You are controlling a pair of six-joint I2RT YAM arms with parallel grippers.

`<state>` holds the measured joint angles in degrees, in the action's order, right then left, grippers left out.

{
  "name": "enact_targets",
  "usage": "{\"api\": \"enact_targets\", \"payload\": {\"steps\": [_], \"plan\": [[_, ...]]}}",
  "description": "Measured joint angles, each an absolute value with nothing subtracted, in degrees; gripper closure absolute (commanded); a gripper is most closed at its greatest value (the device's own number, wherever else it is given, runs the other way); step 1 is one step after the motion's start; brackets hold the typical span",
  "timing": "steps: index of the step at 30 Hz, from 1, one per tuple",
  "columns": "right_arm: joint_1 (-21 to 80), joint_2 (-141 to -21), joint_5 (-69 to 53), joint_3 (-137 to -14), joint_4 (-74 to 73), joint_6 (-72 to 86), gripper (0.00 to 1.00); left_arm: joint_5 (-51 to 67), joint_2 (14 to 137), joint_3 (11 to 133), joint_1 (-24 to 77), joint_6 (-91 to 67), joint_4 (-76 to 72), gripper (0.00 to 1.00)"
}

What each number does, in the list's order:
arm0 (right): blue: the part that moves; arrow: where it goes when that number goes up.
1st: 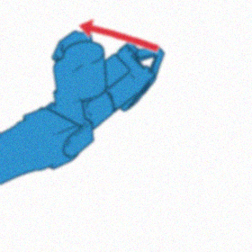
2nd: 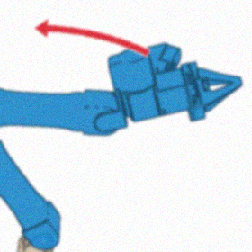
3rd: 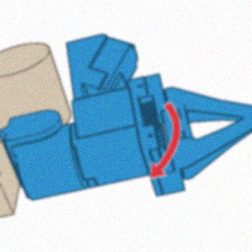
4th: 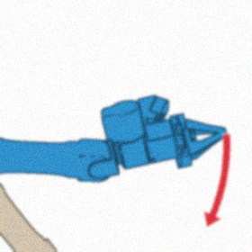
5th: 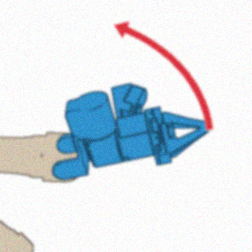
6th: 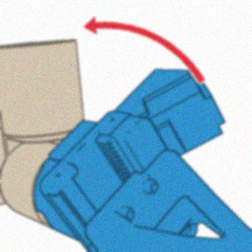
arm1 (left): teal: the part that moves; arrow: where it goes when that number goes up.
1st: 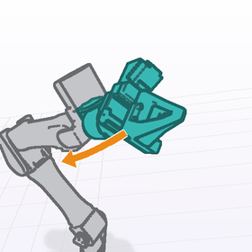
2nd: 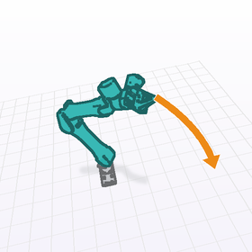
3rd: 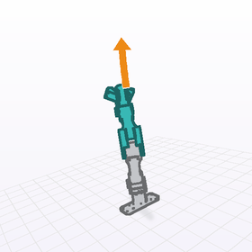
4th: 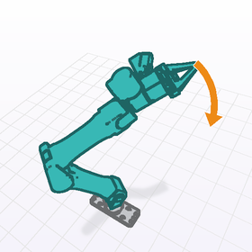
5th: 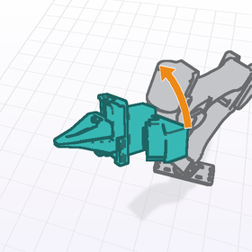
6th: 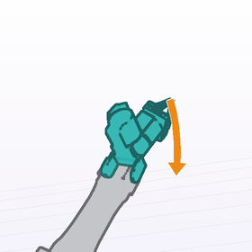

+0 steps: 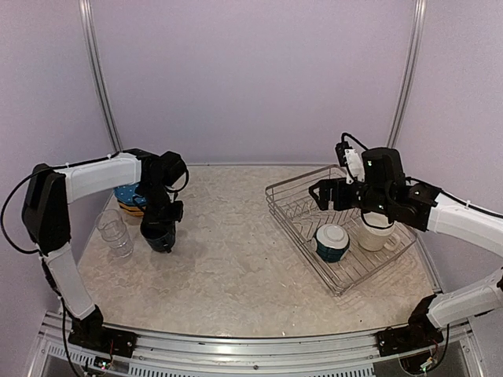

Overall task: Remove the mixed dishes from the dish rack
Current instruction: Place the cup at the center of the board.

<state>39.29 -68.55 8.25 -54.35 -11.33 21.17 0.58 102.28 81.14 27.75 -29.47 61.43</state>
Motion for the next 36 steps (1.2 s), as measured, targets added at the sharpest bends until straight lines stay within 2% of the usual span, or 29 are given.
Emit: {"api": "enact_targets", "payload": {"steps": [4, 11, 18, 23, 26, 30, 36], "plan": [[39.27, -66.30, 12.25, -52.86, -16.08, 21.02, 0.00, -2.61, 106.26, 82.06, 27.18, -29.43, 62.11, 1.00], [39.24, -62.22, 18.13, -51.46, -23.94, 21.91, 0.00, -5.39, 108.03, 82.06, 25.63, -29.47, 62.11, 0.81], [39.20, -60.84, 20.82, -51.35, -27.64, 22.37, 0.00, -6.00, 107.96, 82.02, 25.06, -29.28, 61.93, 0.71], [38.85, -60.82, 23.40, -51.94, -32.01, 23.66, 0.00, -6.22, 106.65, 82.13, 25.10, -29.10, 62.46, 0.49], [36.45, -60.82, 24.53, -52.82, -36.58, 25.30, 0.00, -6.33, 104.44, 83.79, 25.23, -28.64, 63.37, 0.39], [29.54, -59.61, 23.55, -52.84, -41.19, 27.31, 0.00, -6.22, 99.81, 88.99, 25.67, -27.24, 63.75, 0.28], [16.32, -55.96, 13.67, -48.84, -39.75, 27.20, 0.00, -2.37, 93.27, 97.36, 26.89, -23.38, 60.64, 0.10]]}}
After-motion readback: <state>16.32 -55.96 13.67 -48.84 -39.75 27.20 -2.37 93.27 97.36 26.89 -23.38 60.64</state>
